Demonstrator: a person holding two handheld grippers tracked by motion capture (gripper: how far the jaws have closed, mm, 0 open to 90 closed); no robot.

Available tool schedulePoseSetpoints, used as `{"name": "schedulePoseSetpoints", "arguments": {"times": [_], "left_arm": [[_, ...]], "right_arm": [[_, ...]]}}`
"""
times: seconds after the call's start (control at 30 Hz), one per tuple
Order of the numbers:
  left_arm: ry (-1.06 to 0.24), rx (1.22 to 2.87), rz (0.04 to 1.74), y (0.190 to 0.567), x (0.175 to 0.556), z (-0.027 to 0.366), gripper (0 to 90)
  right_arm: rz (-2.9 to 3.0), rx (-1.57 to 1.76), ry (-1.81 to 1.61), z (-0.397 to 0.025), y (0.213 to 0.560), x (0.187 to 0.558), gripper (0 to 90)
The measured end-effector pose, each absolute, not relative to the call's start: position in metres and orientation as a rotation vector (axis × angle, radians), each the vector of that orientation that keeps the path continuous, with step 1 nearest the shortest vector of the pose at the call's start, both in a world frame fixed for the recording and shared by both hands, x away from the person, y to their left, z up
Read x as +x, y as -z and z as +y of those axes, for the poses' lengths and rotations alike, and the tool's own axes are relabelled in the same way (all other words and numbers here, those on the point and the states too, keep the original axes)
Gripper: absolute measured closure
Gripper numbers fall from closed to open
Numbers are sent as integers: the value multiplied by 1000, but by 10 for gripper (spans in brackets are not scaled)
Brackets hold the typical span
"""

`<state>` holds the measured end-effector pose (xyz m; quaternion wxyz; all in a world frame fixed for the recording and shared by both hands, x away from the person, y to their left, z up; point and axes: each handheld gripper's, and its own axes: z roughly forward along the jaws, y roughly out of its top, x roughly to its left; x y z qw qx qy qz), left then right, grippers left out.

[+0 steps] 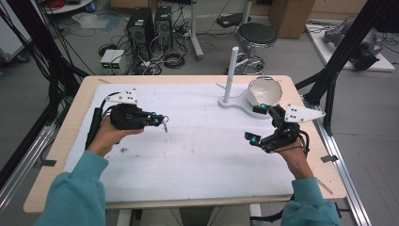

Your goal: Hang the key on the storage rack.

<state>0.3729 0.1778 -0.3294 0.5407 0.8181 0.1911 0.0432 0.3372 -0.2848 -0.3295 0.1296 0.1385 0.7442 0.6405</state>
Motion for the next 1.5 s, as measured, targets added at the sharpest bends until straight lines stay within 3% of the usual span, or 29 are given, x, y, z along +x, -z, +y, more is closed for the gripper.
{"name": "schedulePoseSetpoints", "arguments": {"times": [0.53,1.0,1.43,1.5], "left_arm": [[-61,1868,334,321,378,160,888],[-26,1842,240,320,379,139,888],[-4,1834,224,324,381,133,888],[-1,1833,223,324,382,133,888]], "right_arm": [[2373,195,-1798,-228,297,370,12],[2511,41,-1787,-173,304,389,12],[2589,34,-1786,-150,316,397,13],[2600,41,-1777,-149,318,398,46]]}}
